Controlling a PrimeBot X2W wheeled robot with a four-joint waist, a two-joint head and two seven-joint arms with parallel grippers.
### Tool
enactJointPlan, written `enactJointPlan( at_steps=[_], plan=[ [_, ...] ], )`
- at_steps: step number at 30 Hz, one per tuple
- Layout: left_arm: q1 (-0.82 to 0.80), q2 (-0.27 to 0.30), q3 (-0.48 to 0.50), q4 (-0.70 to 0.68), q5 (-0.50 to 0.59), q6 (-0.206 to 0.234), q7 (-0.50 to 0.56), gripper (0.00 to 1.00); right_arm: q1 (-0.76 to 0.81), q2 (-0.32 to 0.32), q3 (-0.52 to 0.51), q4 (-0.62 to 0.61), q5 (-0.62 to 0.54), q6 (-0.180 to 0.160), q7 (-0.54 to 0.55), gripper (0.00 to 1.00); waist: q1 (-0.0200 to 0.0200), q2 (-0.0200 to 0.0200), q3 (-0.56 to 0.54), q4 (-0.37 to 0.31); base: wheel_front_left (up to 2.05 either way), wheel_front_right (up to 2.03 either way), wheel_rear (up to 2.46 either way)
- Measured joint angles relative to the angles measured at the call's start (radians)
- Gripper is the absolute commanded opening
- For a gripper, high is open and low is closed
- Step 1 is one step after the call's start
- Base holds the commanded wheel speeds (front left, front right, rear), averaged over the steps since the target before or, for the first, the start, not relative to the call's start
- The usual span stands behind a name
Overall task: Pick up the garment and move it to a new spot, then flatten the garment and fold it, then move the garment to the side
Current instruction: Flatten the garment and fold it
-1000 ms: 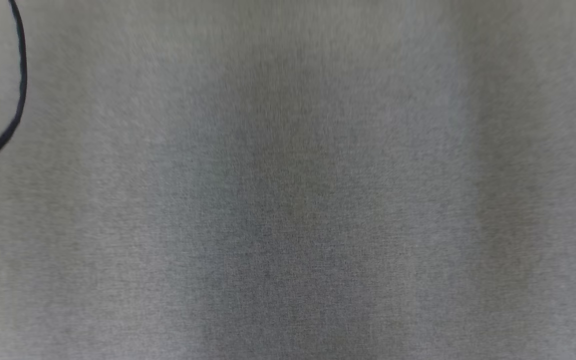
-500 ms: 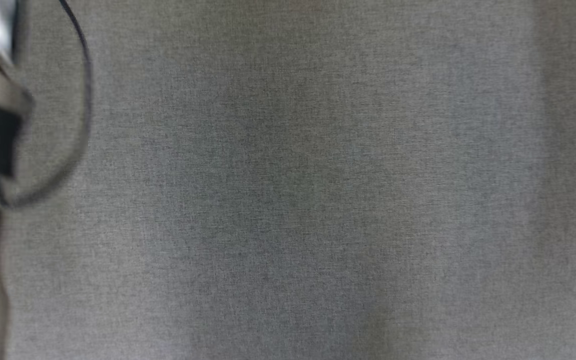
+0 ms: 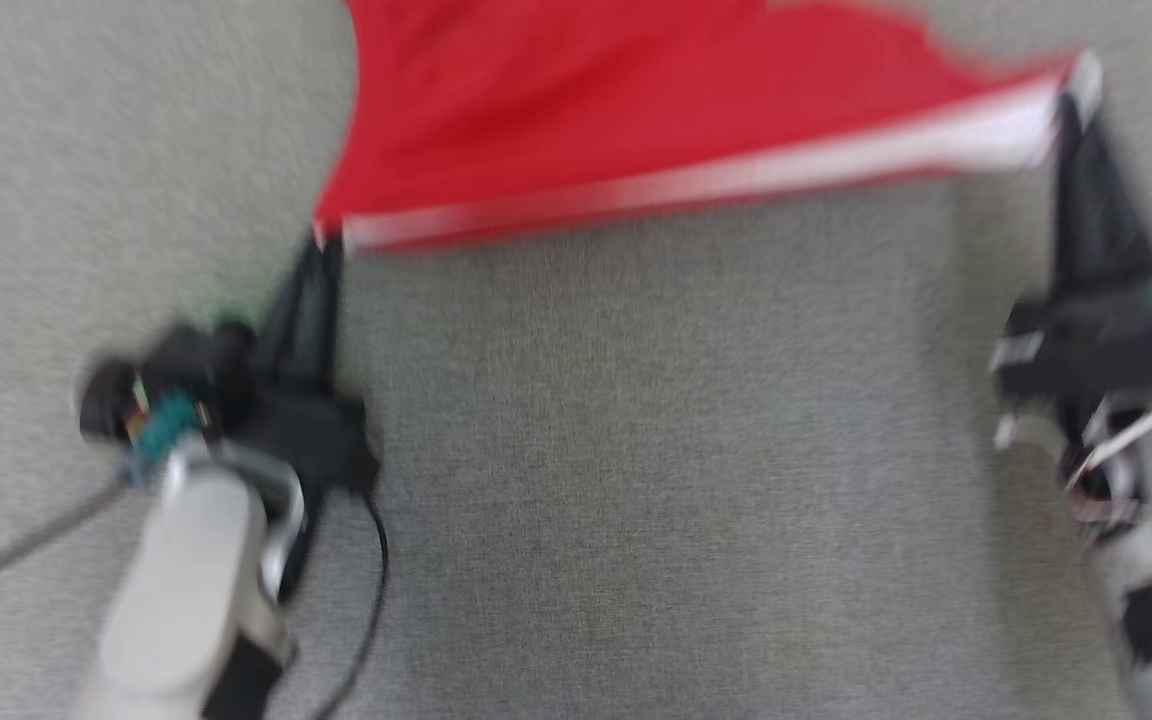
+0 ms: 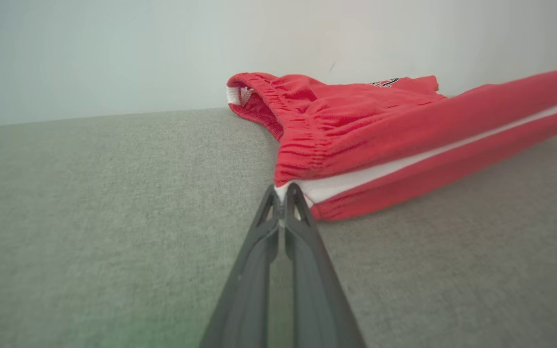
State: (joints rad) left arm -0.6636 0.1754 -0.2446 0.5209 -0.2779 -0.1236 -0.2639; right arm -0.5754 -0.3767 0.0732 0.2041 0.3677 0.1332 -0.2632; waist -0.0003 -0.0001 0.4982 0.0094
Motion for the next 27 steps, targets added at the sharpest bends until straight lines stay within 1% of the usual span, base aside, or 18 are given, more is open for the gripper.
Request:
enactJointPlan(
  at_steps=[2, 6, 7, 13, 14, 18, 27],
  plan=[
    [0.064, -0.015, 0.015, 0.015, -0.020, -0.002, 0.000, 0.00, 0.063, 0.012, 0.010, 0.018, 0.000, 0.000, 0.000, 0.00, -0.0001, 0.0000, -0.038, -0.001, 0.00, 0.00, 0.00],
    [0.183, -0.020, 0.016, 0.045, -0.031, -0.008, 0.000, 0.00, 0.178, 0.059, 0.012, 0.066, -0.004, 0.000, 0.000, 0.00, -0.0001, -0.0001, -0.117, -0.003, 0.00, 0.00, 0.00],
    [0.183, -0.020, 0.016, 0.045, -0.031, -0.008, 0.000, 0.00, 0.178, 0.059, 0.012, 0.066, -0.004, 0.000, 0.000, 0.00, -0.0001, -0.0001, -0.117, -0.003, 0.00, 0.00, 0.00],
    [0.346, -0.010, -0.045, 0.076, -0.065, -0.008, -0.003, 0.00, 0.349, 0.101, 0.016, 0.125, -0.017, 0.000, 0.000, 0.00, -0.0002, -0.0002, -0.241, -0.009, 0.00, 0.00, 0.00],
    [0.391, -0.004, -0.058, 0.083, -0.083, -0.008, -0.003, 0.00, 0.402, 0.101, 0.039, 0.146, -0.027, 0.000, 0.000, 0.00, -0.0001, -0.0002, -0.280, -0.012, 0.00, 0.00, 0.00],
    [0.471, 0.007, -0.072, 0.086, -0.107, -0.009, -0.002, 0.00, 0.490, 0.102, 0.064, 0.179, -0.041, 0.000, 0.000, 0.00, -0.0001, -0.0001, -0.355, -0.017, 0.00, 0.00, 0.00],
    [0.612, 0.022, -0.085, 0.081, -0.145, -0.008, -0.001, 0.00, 0.607, 0.111, 0.102, 0.205, -0.061, 0.000, 0.000, 0.00, 0.0001, -0.0001, -0.484, -0.032, 0.00, 0.00, 0.00]
  ],
)
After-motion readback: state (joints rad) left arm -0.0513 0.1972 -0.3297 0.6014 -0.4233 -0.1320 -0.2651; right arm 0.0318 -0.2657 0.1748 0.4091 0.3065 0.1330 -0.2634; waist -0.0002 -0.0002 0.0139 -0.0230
